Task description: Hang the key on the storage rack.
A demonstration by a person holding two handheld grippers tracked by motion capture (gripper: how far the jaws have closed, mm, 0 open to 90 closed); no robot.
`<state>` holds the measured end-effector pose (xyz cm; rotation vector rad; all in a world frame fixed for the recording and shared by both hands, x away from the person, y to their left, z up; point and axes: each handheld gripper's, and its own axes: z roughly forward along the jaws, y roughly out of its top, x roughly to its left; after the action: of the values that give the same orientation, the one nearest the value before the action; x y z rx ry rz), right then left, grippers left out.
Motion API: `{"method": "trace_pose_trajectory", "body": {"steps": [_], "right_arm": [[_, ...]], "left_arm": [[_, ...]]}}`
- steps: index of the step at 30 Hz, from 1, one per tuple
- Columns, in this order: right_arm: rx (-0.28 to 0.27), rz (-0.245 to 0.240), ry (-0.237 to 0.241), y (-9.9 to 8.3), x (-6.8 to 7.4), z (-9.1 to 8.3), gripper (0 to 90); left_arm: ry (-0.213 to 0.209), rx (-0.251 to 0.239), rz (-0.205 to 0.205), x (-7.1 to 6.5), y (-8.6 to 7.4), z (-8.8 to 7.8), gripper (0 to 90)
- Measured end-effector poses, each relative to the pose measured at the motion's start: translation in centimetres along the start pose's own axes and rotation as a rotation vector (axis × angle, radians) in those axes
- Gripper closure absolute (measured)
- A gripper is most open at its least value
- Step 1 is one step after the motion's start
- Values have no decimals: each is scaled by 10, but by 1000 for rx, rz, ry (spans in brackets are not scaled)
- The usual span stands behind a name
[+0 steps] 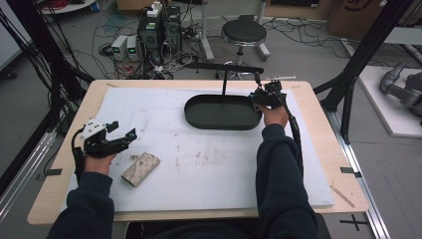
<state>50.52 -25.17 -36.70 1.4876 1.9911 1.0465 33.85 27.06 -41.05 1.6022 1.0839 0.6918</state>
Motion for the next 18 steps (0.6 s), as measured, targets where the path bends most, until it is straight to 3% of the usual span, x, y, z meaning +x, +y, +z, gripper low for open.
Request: {"method": "trace_pose_trajectory", "body": {"steps": [7,12,18], "right_arm": [[-11,-6,3,2,-6,-9,432],[-5,-67,-10,3,-14,-28,417],[-3,-156,27,2,-19,-62,326]], "left_arm": [[0,-1,7,-1,0,0,241],[-3,-3,2,0,0,-1,242],[-6,-24,-7,-1,2,-3,252]]}}
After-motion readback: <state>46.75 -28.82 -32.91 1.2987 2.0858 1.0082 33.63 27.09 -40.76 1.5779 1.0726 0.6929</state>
